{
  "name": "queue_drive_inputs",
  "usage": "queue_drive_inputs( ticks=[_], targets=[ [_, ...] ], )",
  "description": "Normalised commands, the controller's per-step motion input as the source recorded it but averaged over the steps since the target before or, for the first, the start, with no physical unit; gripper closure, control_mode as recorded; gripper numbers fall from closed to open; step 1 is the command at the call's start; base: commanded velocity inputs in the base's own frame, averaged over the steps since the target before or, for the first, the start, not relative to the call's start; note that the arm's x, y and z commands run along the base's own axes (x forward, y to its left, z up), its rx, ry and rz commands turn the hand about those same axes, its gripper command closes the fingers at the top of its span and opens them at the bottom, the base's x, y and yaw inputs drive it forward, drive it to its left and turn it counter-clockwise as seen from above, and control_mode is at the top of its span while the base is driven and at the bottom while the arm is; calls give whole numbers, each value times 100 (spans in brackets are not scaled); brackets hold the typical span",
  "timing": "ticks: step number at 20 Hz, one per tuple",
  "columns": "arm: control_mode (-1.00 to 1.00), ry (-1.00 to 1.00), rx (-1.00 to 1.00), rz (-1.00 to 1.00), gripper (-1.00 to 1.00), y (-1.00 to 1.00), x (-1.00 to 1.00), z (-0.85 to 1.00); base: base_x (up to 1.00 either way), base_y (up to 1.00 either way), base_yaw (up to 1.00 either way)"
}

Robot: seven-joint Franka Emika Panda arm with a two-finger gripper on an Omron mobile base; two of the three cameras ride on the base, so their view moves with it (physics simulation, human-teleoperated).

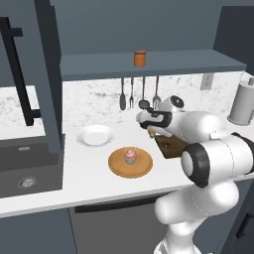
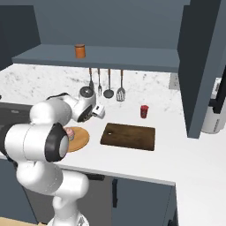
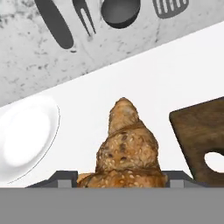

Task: From the different types of pastries on the counter, select a croissant and place it on the cutting board. Then retrieve a jar of jam from the cabinet and place it alongside the croissant on the cutting board.

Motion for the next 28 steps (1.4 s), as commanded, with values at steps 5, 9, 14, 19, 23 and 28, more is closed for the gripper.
queue_drive_inputs(
  ticks=[5, 9, 14, 19, 23, 28],
  targets=[
    [-100, 1, 2, -7, 100, -100, 0, 3, 0, 0, 0],
    [-100, 15, 0, -6, 100, -79, -9, -21, 0, 0, 0],
    [-100, 20, -2, 0, 100, -11, 1, -53, 0, 0, 0],
    [-100, 1, 0, 0, 100, -2, 4, -3, 0, 0, 0],
    [-100, 9, 0, 0, 100, -13, 0, -36, 0, 0, 0],
    [-100, 3, -1, 0, 100, -2, 31, -27, 0, 0, 0]
  ],
)
